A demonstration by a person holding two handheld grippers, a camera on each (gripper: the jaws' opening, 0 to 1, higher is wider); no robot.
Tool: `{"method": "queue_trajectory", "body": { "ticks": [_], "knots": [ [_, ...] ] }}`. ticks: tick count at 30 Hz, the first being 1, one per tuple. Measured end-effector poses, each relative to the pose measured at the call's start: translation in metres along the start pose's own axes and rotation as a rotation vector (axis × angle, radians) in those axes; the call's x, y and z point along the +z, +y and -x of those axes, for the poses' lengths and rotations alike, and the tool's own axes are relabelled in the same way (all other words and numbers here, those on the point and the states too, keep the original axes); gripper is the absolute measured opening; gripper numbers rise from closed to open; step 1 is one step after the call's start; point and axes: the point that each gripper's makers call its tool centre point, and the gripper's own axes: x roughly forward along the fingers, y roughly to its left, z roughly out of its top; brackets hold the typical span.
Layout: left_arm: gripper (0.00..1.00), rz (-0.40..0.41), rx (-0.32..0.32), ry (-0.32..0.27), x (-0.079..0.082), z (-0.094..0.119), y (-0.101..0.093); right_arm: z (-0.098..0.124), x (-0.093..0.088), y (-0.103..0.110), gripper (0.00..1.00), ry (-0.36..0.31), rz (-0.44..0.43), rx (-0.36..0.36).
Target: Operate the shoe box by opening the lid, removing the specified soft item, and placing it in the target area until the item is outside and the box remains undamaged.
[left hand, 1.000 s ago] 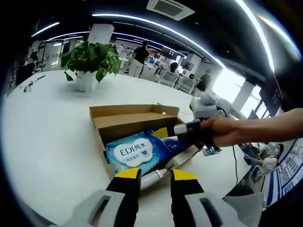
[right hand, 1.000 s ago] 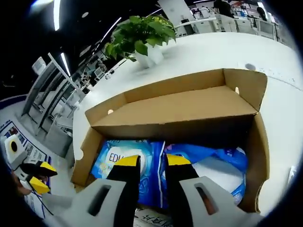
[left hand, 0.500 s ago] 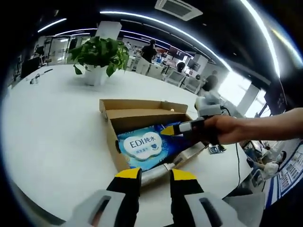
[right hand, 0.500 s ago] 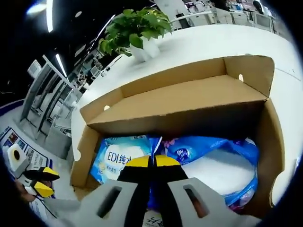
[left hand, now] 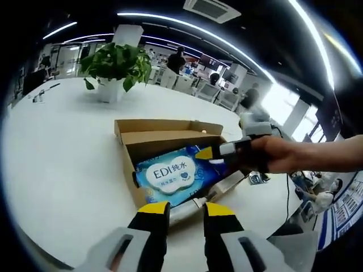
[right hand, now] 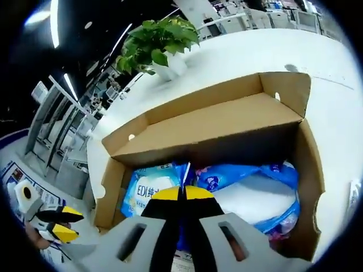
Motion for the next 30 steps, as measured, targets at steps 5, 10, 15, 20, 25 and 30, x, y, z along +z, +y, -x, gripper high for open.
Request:
{"method": "queue_trajectory", "body": {
  "ticks": [5, 10, 15, 20, 25, 30],
  "knots": [
    [0.23, 0.004, -0.009, 0.008, 0.0, -0.007, -0.001, 0.011, 0.004, -0.004, 0.0, -0.022, -0.012, -0.005],
    [0.23, -0.011, -0.028, 0.019, 0.005, -0.017, -0.006, 0.035, 0.007, -0.004, 0.0, -0.062, -0.022, -0.01],
    [0.23, -0.023, -0.034, 0.027, 0.01, -0.027, -0.009, 0.053, 0.005, -0.002, 0.0, -0.087, -0.025, -0.014],
    [0.23, -0.028, -0.033, 0.052, 0.011, -0.042, -0.005, 0.067, 0.004, -0.003, 0.0, -0.106, -0.041, -0.017],
    [0.23, -0.033, -0.028, 0.076, 0.012, -0.054, -0.003, 0.075, 0.005, -0.002, 0.0, -0.123, -0.046, -0.017],
    [0.23, -0.053, -0.022, 0.116, 0.01, -0.065, -0.002, 0.077, 0.006, -0.005, 0.0, -0.127, -0.053, -0.015]
  ]
}}
